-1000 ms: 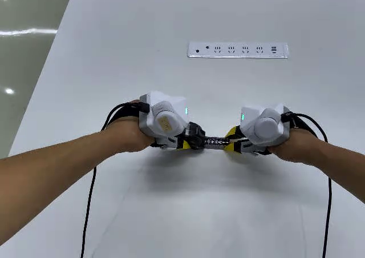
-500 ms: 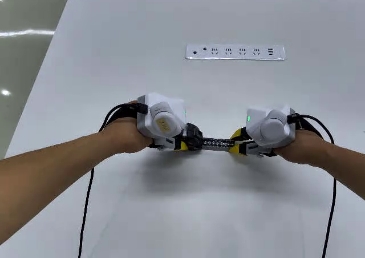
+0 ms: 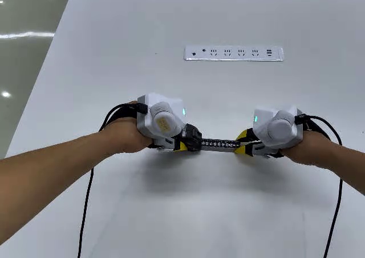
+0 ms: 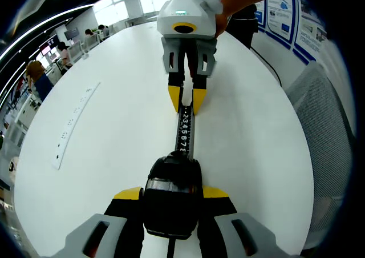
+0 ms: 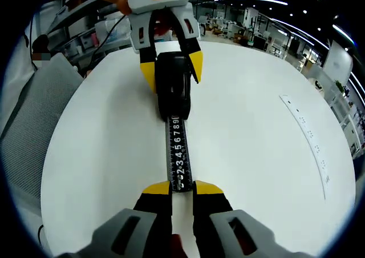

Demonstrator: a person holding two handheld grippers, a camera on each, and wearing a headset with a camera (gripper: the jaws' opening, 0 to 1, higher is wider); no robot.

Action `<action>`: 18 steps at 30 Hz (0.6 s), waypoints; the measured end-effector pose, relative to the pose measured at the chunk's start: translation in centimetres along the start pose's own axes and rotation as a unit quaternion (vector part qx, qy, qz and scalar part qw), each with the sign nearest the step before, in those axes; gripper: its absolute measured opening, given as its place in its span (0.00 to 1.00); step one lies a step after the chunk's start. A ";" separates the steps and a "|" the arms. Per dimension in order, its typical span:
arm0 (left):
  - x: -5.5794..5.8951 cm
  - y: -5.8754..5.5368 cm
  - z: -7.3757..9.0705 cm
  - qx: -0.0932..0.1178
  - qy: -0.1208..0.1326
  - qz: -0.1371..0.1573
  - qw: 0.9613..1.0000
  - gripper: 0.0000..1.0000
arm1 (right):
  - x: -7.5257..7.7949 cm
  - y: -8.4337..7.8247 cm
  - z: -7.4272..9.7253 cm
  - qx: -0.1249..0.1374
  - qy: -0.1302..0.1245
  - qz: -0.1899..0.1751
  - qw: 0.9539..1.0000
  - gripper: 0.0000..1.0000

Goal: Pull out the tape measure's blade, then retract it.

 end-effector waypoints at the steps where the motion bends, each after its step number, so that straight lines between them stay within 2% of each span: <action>1: 0.0 0.0 0.0 -0.001 -0.001 -0.001 1.000 0.33 | 0.0 -0.1 0.2 -0.001 0.000 -0.001 1.000 0.12; 18: 0.0 -0.1 0.0 -0.004 -0.005 -0.002 1.000 0.33 | 0.4 -1.8 2.3 -0.010 -0.005 -0.007 1.000 0.11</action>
Point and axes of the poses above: the centre of the closed fingertips' face, and the gripper's own axes: z roughly backward along the fingers, x roughly to its right, y roughly out of its top, the point moved 4 cm from there along z, roughly backward along the fingers, and after that the axes turned 15 degrees about x, right-handed, at the moved point
